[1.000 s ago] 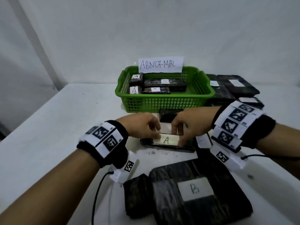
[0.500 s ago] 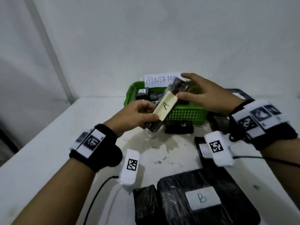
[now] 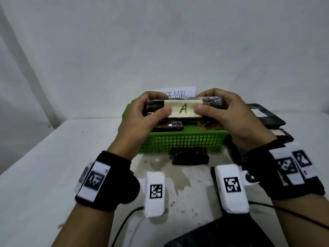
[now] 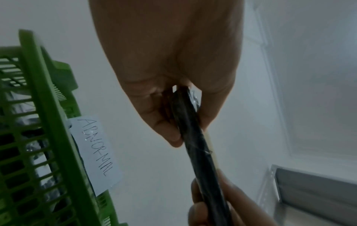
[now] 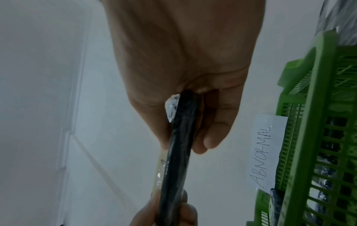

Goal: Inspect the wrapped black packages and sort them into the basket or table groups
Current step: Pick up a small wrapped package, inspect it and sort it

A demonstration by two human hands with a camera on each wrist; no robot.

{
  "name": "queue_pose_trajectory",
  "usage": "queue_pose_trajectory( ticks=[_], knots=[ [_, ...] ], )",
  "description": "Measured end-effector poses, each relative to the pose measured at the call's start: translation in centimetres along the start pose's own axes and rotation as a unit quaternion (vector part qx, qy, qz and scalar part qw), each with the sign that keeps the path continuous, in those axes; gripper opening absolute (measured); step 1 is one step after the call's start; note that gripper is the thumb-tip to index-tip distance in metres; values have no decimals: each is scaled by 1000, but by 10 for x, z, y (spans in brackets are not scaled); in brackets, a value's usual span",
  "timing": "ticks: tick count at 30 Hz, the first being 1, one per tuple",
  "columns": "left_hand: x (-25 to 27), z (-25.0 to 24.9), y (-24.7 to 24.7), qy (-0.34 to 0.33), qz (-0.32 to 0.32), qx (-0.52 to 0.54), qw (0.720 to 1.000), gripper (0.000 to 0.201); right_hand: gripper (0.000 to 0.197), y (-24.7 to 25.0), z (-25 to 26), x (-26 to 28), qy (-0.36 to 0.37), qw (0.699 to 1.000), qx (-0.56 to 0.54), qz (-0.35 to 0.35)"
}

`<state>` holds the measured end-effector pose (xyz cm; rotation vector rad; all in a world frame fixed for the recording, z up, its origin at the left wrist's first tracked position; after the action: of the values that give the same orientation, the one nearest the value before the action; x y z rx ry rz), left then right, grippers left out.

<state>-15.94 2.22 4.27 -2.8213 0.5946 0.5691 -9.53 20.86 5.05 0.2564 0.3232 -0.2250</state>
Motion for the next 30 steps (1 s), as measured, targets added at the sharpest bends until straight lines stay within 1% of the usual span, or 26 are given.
queue_pose_trajectory(
  ticks=[2,6,8,11,12,14,18,22,25,28,30],
  knots=[
    [-3,1,-2,-8,12,-11,1000,20,19,3,-1,-2,1,1000,7,-1],
    [-5,4,-9,7,41,-47,998,21,22,6,-1,-4,5,1000,26,8],
    [-1,0,-12,9,46,-52,998,22,29,7,8,-5,19,999,26,14],
    [7,-4,-13,6,39,-57,998,22,43,4,15,-3,22,999,3,46],
    [8,-5,-13,8,40,-59,997,20,43,3,13,-2,16,998,-5,58],
    [11,-6,-14,10,47,-60,997,19,38,2,8,2,9,998,-15,65],
    [17,-8,-26,4,54,-54,997,17,28,8,4,12,3,999,-17,28],
    [22,-15,-37,-54,41,-106,992,15,28,16,7,16,10,1000,-5,-15],
    [23,-21,-37,-81,26,-114,990,17,28,17,9,20,21,999,-10,-48],
    [25,-29,-34,-119,5,-150,981,12,30,17,14,25,36,994,31,-96],
    [26,-32,-33,-133,1,-166,977,12,29,19,21,28,61,989,66,-122]
  ],
)
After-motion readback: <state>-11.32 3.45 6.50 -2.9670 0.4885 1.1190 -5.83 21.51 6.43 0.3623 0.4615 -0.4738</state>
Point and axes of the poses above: each hand's wrist, its own x-axis away from the middle knuckle, its own y-axis out of the back of the hand, z = x × y, the point moved 9 cm from there along -x, towards the middle knuckle, and after that the axes turned 7 degrees about x, right-handed, at the moved point
